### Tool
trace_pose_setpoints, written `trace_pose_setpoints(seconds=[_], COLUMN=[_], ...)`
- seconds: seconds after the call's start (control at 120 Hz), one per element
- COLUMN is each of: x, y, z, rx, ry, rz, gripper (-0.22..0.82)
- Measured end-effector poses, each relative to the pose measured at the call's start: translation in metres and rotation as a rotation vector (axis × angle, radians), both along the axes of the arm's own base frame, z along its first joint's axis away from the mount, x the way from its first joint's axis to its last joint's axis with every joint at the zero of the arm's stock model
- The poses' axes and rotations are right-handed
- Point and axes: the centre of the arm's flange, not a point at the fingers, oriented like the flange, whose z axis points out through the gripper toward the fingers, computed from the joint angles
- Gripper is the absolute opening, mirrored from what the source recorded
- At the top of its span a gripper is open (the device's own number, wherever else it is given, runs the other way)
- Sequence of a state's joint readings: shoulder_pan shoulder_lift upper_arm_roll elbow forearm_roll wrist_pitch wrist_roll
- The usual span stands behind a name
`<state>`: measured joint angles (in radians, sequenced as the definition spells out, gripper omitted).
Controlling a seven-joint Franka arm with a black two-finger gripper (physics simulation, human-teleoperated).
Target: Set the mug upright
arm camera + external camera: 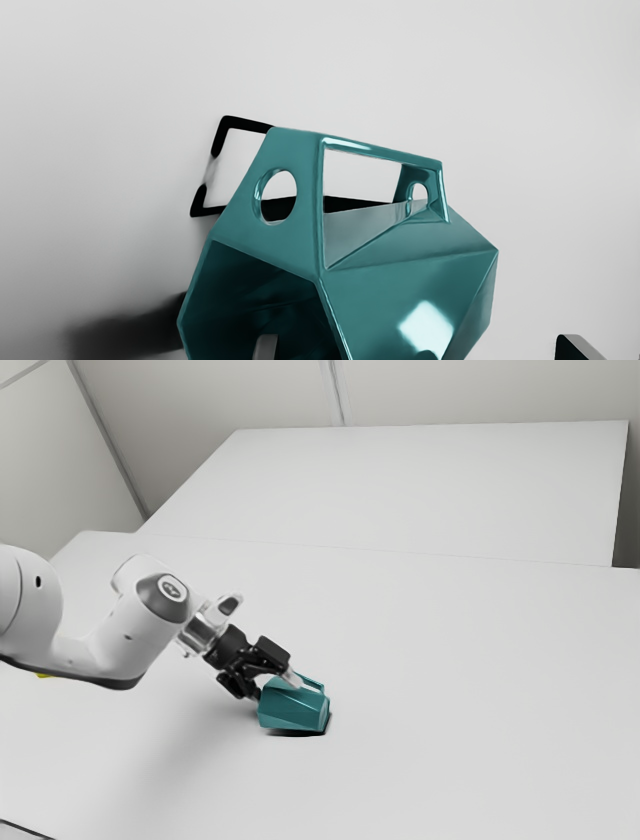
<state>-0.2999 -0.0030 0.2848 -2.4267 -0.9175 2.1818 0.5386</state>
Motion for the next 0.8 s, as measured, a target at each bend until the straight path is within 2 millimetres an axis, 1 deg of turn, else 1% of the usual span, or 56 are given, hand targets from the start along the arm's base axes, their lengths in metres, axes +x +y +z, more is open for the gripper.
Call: trace_pose_setpoints(seconds=[0.242,0.35,0.408,0.475,0.558,0.692,0.8], x=[-0.007,-0.013,-0.015,-0.015,-0.014,-0.013,-0.013], y=[-0.017,-0.024,-0.024,-0.019,-0.007,0.014,0.021], z=[-0.006,-0.005,-0.004,-0.005,-0.005,-0.005,-0.005], rx=[-0.046,-0.063,-0.068,-0.071,-0.072,-0.071,-0.070], ry=[-0.015,-0.028,-0.034,-0.041,-0.049,-0.062,-0.069], rz=[-0.011,-0.026,-0.030,-0.024,-0.002,0.034,0.042], gripper=[0.60,0.60,0.59,0.57,0.52,0.37,0.25])
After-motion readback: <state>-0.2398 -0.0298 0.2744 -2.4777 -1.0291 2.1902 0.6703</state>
